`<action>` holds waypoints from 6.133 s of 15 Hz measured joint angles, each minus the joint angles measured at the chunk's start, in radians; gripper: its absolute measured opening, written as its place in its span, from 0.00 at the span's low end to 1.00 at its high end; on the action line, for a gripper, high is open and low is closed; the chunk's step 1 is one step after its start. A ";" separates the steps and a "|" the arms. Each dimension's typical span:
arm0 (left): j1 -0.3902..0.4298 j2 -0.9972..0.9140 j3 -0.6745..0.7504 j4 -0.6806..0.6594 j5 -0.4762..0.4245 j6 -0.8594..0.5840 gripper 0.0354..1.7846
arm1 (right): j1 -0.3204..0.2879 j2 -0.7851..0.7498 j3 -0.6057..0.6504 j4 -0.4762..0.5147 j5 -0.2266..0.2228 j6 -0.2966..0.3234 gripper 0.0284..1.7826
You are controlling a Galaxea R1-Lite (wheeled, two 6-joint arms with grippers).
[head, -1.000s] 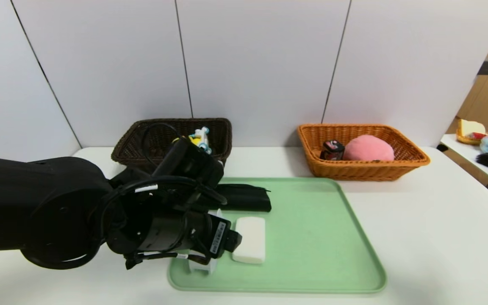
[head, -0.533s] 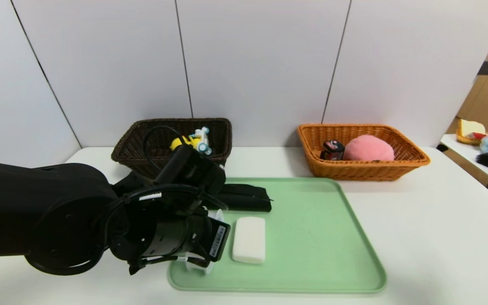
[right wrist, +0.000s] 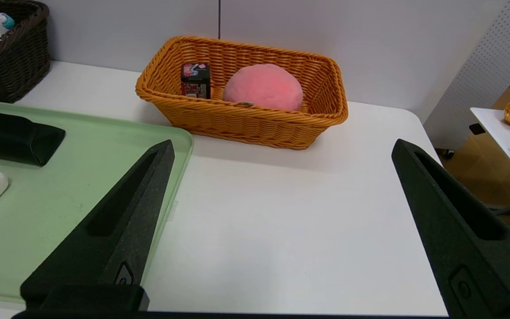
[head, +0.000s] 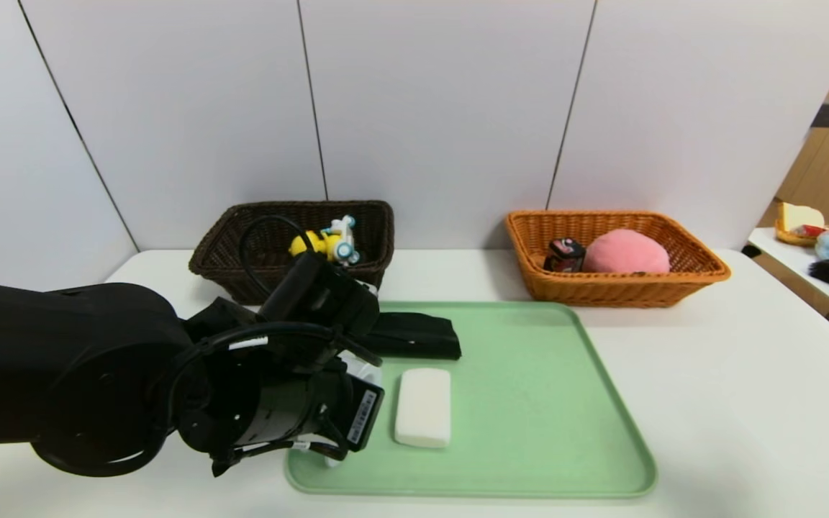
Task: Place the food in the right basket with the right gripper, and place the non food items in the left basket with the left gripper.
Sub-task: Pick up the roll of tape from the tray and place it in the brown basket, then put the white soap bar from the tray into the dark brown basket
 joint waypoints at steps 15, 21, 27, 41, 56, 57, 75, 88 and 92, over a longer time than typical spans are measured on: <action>0.336 -0.145 -0.170 -0.177 0.010 0.433 0.32 | 0.000 0.076 0.001 -0.008 0.025 0.001 0.95; 0.480 -0.013 -0.375 -0.132 -0.030 0.516 0.32 | 0.000 0.112 0.001 -0.012 0.026 0.009 0.95; 0.515 0.151 -0.501 -0.094 -0.039 0.511 0.32 | 0.000 0.127 0.001 -0.013 0.024 0.010 0.95; 0.613 0.397 -0.636 -0.091 -0.054 0.513 0.32 | 0.000 0.121 0.023 -0.013 0.040 0.008 0.95; 0.627 0.421 -0.641 -0.145 -0.055 0.496 0.65 | 0.000 0.119 0.031 -0.013 0.042 0.008 0.95; 0.628 0.416 -0.645 -0.147 -0.058 0.497 0.69 | 0.000 0.119 0.031 -0.014 0.043 0.009 0.95; 0.020 -0.039 -0.337 -0.121 0.023 0.069 0.93 | 0.001 0.096 0.040 -0.014 0.064 0.003 0.95; -0.139 0.163 -0.163 -0.104 0.056 -0.185 0.94 | 0.002 0.094 0.024 -0.062 0.110 0.011 0.95; -0.143 0.239 -0.173 -0.105 0.059 -0.207 0.94 | 0.003 0.103 0.022 -0.066 0.114 0.011 0.95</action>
